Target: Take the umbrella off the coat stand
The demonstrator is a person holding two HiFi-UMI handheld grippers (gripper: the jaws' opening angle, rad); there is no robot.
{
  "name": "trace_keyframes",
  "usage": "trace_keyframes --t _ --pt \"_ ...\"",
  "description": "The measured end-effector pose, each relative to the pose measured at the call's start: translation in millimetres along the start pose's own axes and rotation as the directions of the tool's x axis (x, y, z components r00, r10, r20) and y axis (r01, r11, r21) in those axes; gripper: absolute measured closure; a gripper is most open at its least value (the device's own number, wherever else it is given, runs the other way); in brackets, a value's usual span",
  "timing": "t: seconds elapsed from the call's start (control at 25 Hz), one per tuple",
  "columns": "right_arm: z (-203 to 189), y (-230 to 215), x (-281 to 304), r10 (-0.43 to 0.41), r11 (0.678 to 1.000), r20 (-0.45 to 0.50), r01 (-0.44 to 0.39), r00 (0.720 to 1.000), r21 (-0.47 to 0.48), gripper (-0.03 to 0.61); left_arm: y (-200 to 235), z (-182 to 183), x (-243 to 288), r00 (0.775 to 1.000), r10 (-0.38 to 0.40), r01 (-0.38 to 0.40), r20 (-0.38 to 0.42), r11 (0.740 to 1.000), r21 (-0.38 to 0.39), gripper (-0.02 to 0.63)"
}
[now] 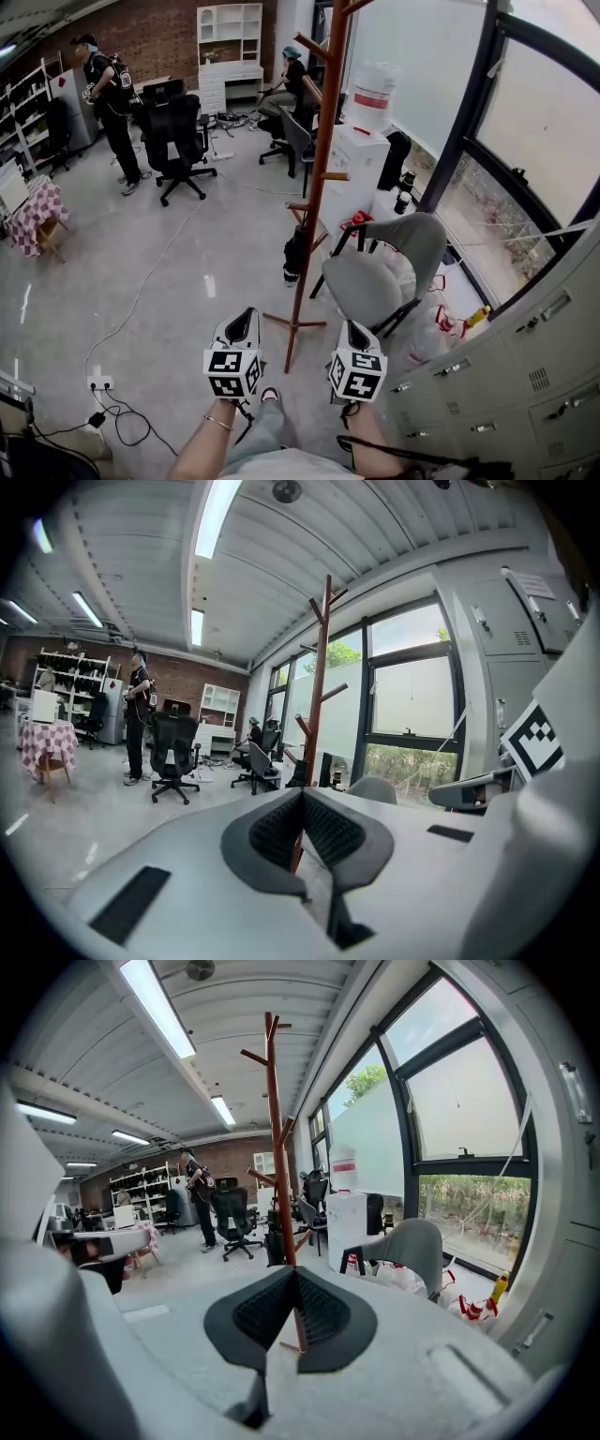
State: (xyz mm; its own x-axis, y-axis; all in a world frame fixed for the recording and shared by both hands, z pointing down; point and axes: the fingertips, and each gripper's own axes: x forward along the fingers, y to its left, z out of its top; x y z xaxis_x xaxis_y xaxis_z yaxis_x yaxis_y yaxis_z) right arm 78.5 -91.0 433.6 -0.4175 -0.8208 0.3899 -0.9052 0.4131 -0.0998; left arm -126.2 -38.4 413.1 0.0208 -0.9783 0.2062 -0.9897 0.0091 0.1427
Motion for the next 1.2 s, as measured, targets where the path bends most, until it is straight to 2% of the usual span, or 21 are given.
trace_keyframes --t 0.4,0.84,1.04,1.2 --pt "58 -1 76 -0.03 0.999 0.027 0.03 0.999 -0.019 0.574 29 45 88 0.999 -0.047 0.047 0.024 0.999 0.009 0.609" --pt "103 -7 156 -0.083 0.996 0.05 0.084 0.995 -0.013 0.574 65 71 183 0.994 -0.106 0.106 0.016 0.994 0.014 0.609" --pt "103 -15 170 -0.116 0.993 0.041 0.116 0.992 0.003 0.574 67 66 209 0.991 -0.136 0.136 -0.003 0.991 0.011 0.609" --pt "96 -22 179 -0.12 0.993 0.012 0.12 0.993 -0.012 0.574 66 52 216 0.99 -0.141 0.14 -0.023 0.99 -0.025 0.609"
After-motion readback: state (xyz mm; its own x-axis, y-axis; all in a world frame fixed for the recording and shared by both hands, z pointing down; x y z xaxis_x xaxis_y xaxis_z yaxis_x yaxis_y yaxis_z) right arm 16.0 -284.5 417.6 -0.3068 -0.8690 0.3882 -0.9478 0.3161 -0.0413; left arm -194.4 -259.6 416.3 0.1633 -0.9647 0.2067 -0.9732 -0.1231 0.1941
